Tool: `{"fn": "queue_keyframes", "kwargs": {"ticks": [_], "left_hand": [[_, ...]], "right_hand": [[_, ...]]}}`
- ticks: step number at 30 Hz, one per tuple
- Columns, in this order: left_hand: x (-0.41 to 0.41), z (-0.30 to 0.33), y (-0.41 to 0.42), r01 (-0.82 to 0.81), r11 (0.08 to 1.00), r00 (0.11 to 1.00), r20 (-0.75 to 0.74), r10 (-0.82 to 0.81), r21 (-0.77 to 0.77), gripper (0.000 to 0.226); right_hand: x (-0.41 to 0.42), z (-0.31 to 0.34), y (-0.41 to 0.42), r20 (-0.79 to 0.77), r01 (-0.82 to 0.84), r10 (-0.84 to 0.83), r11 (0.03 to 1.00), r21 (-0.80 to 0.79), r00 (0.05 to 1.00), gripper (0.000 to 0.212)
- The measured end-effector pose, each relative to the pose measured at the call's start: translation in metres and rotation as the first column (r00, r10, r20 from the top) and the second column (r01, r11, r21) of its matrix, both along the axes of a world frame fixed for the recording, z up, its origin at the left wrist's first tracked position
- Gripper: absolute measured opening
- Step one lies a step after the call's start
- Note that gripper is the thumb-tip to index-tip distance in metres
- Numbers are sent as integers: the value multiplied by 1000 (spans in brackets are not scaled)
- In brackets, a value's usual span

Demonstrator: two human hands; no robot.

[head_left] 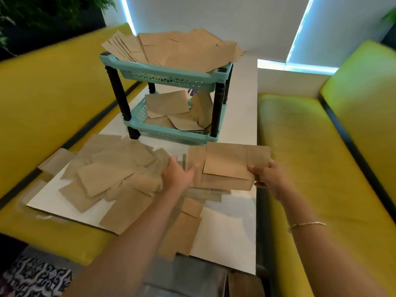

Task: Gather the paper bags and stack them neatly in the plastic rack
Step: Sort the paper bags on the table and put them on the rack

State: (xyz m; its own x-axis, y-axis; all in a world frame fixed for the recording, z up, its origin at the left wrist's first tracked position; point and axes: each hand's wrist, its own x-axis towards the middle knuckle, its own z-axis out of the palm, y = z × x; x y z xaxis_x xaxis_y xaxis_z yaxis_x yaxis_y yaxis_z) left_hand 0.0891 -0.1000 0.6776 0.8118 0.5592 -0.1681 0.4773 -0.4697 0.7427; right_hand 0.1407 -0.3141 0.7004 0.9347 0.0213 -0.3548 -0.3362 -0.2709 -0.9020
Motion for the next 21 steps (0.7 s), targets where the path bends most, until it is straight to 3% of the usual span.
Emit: {"fn": "queue_keyframes", "kwargs": {"ticks": [3,5,7,9,13,17,21], "left_hand": [[3,16,-24,112,931,994,34,-107,-346,67],[7,21,-43,214,884,977,94,-192,-417,51],[9,23,-64,261,893,965,133,-228,-366,41],[11,23,-83,263,940,960,155,-233,-216,35],[9,20,-110,207,978,950,234,-207,28,27],[8,15,-126,167,983,948,262,-180,70,27],[5,10,-140,202,976,945,245,-216,80,23]], "right_hand": [[-5,14,-42,-35,-3,8,990,141,999,14],[-5,14,-69,-57,3,5,989,145,998,16],[-4,5,-94,-100,51,-42,995,86,994,19],[-5,-14,-120,-146,137,-139,990,-21,980,20],[-25,-70,-169,-163,175,-235,932,-319,958,27],[-65,-124,-177,-263,-95,-60,836,-541,963,31],[-93,-173,-156,-447,-451,183,640,-622,876,35]]}}
